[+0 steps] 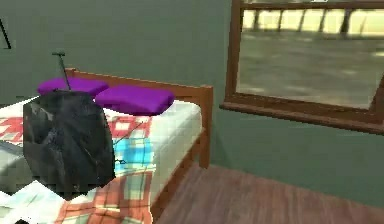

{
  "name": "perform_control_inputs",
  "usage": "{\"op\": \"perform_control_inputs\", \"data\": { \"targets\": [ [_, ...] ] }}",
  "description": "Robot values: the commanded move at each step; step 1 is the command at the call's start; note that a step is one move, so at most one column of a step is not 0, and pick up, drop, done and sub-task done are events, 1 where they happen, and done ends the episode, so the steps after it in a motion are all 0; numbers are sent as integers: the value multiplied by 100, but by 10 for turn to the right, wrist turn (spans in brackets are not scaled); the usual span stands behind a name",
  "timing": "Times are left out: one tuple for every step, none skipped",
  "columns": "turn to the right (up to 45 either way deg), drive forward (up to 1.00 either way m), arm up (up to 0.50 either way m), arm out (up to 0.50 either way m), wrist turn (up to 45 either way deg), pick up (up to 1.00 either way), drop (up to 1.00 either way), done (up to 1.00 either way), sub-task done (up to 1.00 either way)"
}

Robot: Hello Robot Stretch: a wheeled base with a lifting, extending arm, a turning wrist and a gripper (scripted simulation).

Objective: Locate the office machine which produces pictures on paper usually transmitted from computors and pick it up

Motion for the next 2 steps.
{"op": "perform_control_inputs", "data": {
  "targets": [
    [-450,0,0,0,0,0,0,0,0],
    [-450,0,0,0,0,0,0,0,0]
  ]
}}
